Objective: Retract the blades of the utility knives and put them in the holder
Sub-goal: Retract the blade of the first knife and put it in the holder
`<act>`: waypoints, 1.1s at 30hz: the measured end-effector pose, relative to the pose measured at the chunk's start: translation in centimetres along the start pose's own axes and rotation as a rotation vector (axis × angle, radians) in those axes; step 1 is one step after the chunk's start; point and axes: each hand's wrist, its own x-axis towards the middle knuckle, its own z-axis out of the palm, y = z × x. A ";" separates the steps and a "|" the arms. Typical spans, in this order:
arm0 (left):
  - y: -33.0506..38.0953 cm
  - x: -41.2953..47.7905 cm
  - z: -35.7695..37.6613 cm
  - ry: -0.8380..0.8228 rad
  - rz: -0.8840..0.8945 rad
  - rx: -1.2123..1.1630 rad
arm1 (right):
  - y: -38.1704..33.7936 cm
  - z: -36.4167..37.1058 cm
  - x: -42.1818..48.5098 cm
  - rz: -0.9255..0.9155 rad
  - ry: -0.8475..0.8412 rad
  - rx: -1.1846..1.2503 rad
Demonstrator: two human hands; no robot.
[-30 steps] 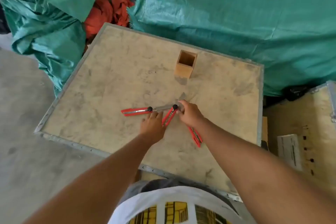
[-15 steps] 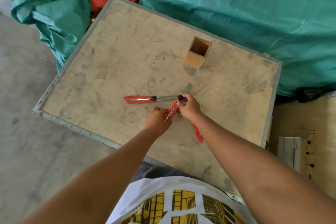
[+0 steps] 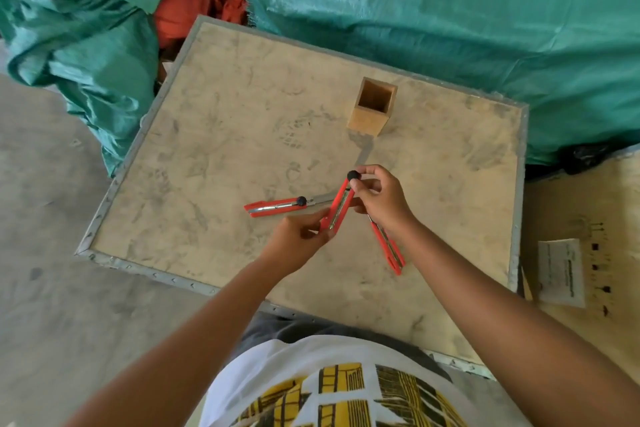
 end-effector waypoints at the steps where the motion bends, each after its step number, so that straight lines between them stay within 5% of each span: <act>1: 0.4 -0.4 -0.8 -0.040 0.021 -0.026 | -1.0 -0.2 -0.6 -0.024 -0.007 0.005; 8: 2.0 -2.7 -4.3 -0.121 0.027 -0.372 | -5.3 -0.9 -4.6 -0.170 -0.055 0.022; 12: 2.7 -3.1 -5.8 -0.088 0.047 -0.482 | -5.7 0.1 -6.6 -0.256 -0.115 -0.173; 19: 3.1 -3.1 -8.5 -0.135 0.087 -0.463 | -5.8 2.7 -9.0 -0.408 -0.080 -0.244; 33: 4.1 -5.1 -8.1 -0.167 0.154 -0.497 | -5.2 3.5 -12.5 -0.404 0.053 -0.132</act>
